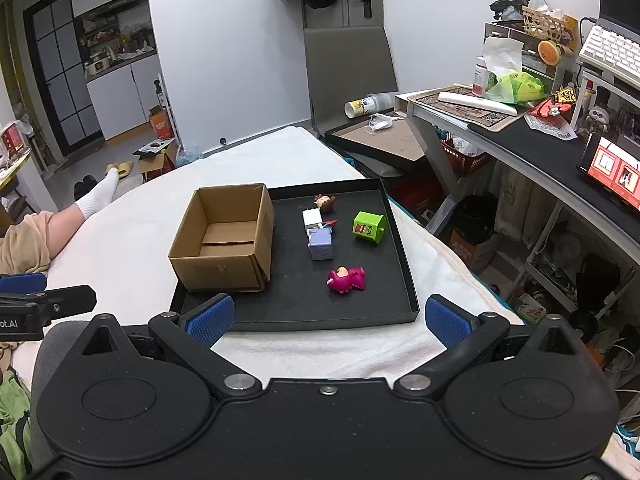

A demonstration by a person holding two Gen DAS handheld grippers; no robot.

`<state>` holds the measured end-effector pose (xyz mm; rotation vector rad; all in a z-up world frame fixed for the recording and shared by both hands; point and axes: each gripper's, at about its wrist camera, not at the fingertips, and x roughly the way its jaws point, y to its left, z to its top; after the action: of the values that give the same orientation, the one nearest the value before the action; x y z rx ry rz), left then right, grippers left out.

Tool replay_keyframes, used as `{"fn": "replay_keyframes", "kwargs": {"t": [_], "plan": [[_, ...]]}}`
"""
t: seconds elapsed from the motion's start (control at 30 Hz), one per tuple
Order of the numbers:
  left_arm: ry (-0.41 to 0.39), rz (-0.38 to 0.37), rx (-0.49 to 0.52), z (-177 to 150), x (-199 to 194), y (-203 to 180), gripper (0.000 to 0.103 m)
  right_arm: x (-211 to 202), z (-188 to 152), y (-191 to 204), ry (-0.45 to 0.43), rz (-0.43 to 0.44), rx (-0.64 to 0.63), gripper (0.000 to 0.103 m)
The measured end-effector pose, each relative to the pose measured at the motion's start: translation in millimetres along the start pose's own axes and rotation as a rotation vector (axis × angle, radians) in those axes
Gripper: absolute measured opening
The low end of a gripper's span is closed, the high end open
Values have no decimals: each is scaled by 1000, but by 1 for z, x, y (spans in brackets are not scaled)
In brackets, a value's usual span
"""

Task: Organize rigid objects

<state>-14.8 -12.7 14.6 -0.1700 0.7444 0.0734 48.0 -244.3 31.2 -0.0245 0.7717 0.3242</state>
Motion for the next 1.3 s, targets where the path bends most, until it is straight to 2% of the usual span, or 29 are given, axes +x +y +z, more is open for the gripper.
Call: {"fn": "replay_keyframes", "kwargs": {"t": [0.7,0.83,1.3], "plan": [[5,-11,-12,1,13,9,103,12,4,-1,3,5,8,103],[12,11,0,6,23,12,103,22,7,-5,3,18,24,103],[74,13,-93,19,69,47,102,70,15,-10,43,52,38,103]]}}
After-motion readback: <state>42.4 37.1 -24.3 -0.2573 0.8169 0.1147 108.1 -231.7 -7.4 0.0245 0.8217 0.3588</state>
